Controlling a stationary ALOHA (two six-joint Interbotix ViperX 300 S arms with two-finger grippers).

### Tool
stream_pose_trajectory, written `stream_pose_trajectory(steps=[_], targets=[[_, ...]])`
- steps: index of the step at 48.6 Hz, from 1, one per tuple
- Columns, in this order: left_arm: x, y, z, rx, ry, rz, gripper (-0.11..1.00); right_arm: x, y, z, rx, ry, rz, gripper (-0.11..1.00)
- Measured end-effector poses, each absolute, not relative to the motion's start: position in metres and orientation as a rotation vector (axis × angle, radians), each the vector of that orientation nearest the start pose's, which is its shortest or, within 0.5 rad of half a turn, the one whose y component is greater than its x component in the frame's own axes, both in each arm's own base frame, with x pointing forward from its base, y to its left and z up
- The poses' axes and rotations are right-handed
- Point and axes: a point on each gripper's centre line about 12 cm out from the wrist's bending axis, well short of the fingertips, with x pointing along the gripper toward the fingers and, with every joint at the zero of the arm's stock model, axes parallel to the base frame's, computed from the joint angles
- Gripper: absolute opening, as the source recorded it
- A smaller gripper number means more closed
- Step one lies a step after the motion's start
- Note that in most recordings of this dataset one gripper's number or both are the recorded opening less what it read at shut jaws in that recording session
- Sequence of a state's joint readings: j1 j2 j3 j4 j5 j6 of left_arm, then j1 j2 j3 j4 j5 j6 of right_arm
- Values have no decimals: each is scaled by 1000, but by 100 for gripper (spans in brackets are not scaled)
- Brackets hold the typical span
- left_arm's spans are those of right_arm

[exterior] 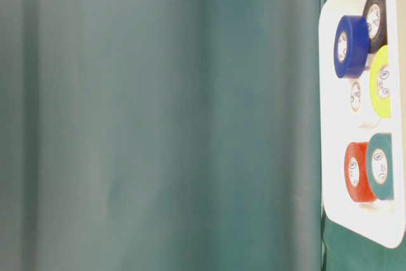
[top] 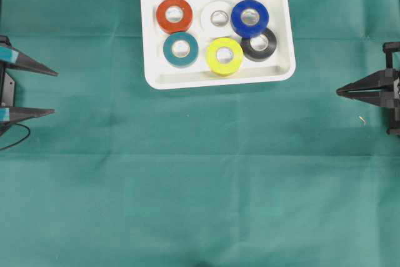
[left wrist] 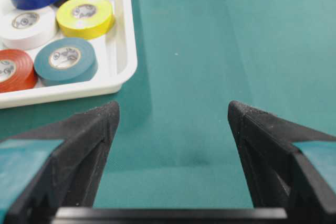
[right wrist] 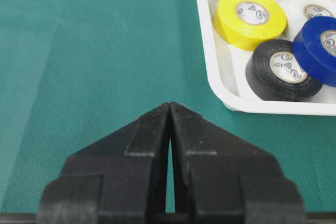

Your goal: Put the tape into the white case with the left arm.

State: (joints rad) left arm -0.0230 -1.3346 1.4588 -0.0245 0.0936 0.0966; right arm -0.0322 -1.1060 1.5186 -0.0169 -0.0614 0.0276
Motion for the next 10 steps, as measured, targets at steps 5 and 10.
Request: stream_pose_trajectory(steps=[5,10], targets=[[135,-3,192,74,217,-33,84,144,-5,154,17,351,-34,-9],[135,-3,193,73,215,-33,84,144,-5,154,18,351,-35,-9]])
